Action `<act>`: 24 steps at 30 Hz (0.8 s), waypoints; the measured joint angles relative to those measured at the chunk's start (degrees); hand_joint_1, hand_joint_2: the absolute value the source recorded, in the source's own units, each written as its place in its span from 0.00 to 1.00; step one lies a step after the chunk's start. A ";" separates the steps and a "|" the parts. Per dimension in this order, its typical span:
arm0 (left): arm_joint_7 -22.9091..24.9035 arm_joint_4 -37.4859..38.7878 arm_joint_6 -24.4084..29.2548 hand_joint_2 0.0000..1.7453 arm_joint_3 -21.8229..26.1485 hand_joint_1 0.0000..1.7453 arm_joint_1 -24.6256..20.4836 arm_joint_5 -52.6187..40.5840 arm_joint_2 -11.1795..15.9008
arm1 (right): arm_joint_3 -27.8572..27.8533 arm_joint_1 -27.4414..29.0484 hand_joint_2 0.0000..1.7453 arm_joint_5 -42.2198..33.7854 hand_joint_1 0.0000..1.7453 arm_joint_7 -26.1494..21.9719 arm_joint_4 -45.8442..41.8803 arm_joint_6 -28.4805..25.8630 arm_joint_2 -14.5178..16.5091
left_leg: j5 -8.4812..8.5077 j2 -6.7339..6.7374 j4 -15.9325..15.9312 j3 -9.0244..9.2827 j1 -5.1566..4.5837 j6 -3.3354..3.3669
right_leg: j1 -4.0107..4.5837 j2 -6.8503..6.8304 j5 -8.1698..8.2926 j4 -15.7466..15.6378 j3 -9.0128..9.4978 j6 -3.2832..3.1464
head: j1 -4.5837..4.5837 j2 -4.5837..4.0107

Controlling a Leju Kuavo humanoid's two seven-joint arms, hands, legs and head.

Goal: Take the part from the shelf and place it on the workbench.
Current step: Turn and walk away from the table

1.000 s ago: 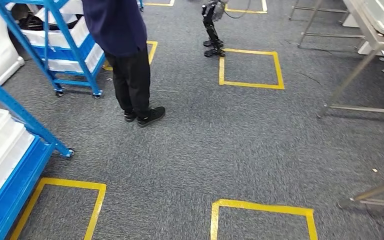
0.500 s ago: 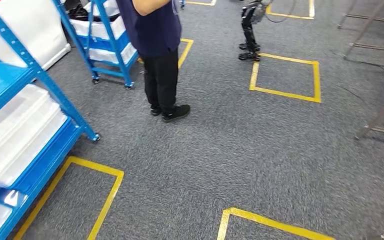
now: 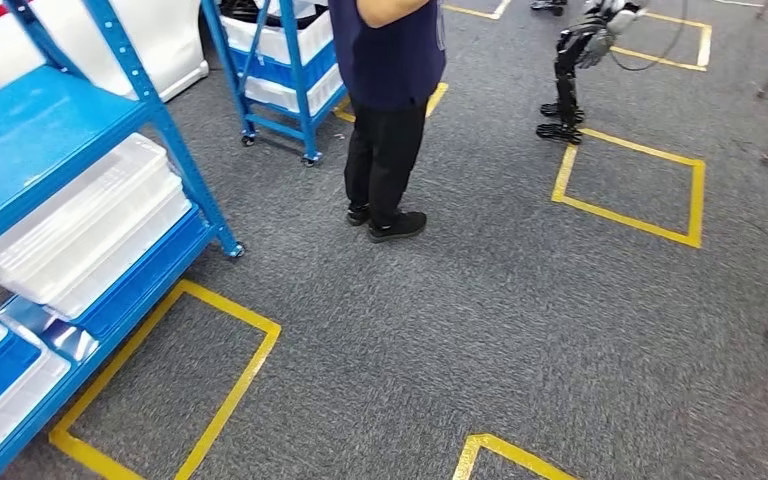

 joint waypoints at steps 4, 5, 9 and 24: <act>0.00 0.00 -0.01 0.00 0.00 0.00 0.00 -0.05 -0.02 | -0.01 0.11 0.00 0.22 0.00 0.00 0.00 0.00 -0.08 | -0.50 -3.26 0.91 0.00 0.30 -0.53 | -0.59 1.11 5.51 -4.58 1.08 0.42 | -0.01 0.00; 0.00 0.00 -0.02 0.00 0.00 0.00 0.00 -0.07 -0.02 | -0.01 0.21 0.00 0.27 0.00 0.00 0.01 0.00 -0.11 | -0.76 -3.96 1.38 -0.18 0.34 -0.86 | -0.76 2.50 7.08 -8.01 2.49 0.51 | 0.00 0.00; -0.03 0.01 -0.02 0.00 0.00 0.00 0.05 -0.15 -0.01 | -0.03 0.11 0.00 0.44 0.00 -0.03 0.04 0.02 -0.13 | -1.07 -6.24 2.16 -1.32 0.55 -2.45 | -0.63 3.80 8.05 -11.74 3.86 -0.34 | -0.02 -0.01; -0.04 0.02 -0.17 0.00 0.00 0.00 -0.03 -0.33 0.03 | -0.03 0.02 0.00 0.69 0.00 0.06 0.04 0.04 -0.08 | -0.81 4.52 2.15 -1.60 -0.59 -1.83 | 0.09 -6.45 6.83 -12.84 6.14 -0.89 | -0.08 0.01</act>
